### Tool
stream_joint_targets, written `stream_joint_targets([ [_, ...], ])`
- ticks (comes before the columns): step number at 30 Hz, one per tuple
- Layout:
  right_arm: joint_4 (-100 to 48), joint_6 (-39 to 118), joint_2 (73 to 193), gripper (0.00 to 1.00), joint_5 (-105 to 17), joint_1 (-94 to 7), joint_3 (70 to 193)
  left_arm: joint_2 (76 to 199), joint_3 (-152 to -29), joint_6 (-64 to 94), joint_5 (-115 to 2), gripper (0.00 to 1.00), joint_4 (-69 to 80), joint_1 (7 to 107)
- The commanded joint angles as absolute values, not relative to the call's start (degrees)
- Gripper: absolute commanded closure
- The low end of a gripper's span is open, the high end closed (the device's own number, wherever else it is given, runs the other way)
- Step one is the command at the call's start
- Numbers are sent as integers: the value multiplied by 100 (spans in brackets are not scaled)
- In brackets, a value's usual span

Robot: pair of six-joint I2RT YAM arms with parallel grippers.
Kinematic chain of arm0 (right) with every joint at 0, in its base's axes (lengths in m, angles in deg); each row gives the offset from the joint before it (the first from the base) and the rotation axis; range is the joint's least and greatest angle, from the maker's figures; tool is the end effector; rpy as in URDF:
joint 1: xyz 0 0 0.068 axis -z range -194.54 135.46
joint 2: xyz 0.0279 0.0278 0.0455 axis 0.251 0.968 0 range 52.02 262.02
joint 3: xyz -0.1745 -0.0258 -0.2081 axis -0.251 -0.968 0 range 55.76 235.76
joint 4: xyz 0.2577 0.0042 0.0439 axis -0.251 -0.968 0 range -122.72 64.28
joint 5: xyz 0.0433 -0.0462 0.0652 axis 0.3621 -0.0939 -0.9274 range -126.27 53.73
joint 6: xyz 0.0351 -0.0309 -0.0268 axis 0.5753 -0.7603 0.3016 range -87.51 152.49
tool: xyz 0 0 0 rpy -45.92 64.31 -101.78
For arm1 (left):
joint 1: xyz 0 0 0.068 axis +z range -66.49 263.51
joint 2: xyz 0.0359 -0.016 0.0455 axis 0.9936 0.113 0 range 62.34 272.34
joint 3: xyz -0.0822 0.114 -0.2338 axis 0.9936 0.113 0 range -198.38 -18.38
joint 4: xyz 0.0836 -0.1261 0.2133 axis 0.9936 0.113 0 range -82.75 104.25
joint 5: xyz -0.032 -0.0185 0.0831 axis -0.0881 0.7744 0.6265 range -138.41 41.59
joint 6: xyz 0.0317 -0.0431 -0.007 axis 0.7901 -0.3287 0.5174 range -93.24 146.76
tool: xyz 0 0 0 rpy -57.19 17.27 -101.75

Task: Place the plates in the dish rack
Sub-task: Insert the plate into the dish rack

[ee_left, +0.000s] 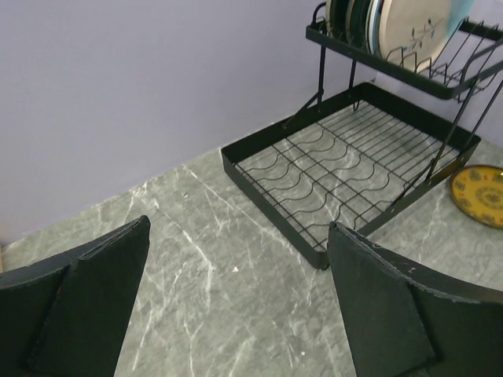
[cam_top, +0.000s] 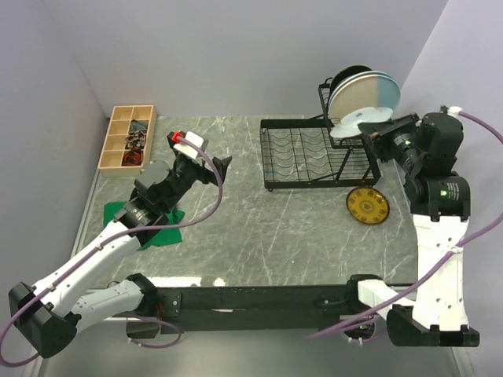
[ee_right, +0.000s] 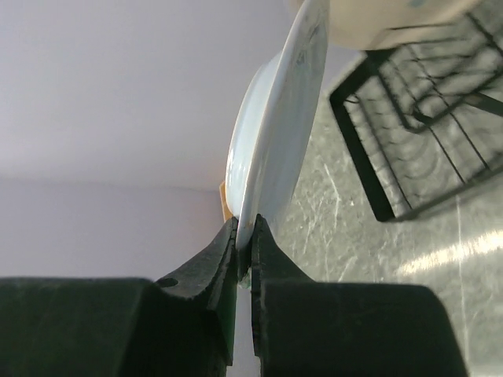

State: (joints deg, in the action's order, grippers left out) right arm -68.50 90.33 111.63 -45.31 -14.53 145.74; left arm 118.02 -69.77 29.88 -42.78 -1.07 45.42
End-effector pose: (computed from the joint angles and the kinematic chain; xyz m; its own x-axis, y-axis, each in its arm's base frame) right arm 0.1741 0.0056 0.4933 -0.2444 0.8361 -0.4911 0.1006 0.5256 0.8448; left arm 0.1825 -0.1386 0.3807 0.0844 0.0026 -0.9964 0.5332 0.8447 0.0474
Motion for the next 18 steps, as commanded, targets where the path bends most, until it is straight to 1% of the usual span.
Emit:
stream_joint_targets([
  [1, -7466, 10023, 11380, 100, -4233, -902, 15033, 11858, -6979, 2764, -4656, 0, -505, 4703],
  [8, -7529, 10912, 11819, 100, -4233, -575, 15279, 12016, -7023, 2720, -4771, 1, -523, 4853],
  [18, -7414, 11220, 12539, 100, -4313, -531, 15762, 12342, -7128, 2474, -4788, 1, -593, 5011],
])
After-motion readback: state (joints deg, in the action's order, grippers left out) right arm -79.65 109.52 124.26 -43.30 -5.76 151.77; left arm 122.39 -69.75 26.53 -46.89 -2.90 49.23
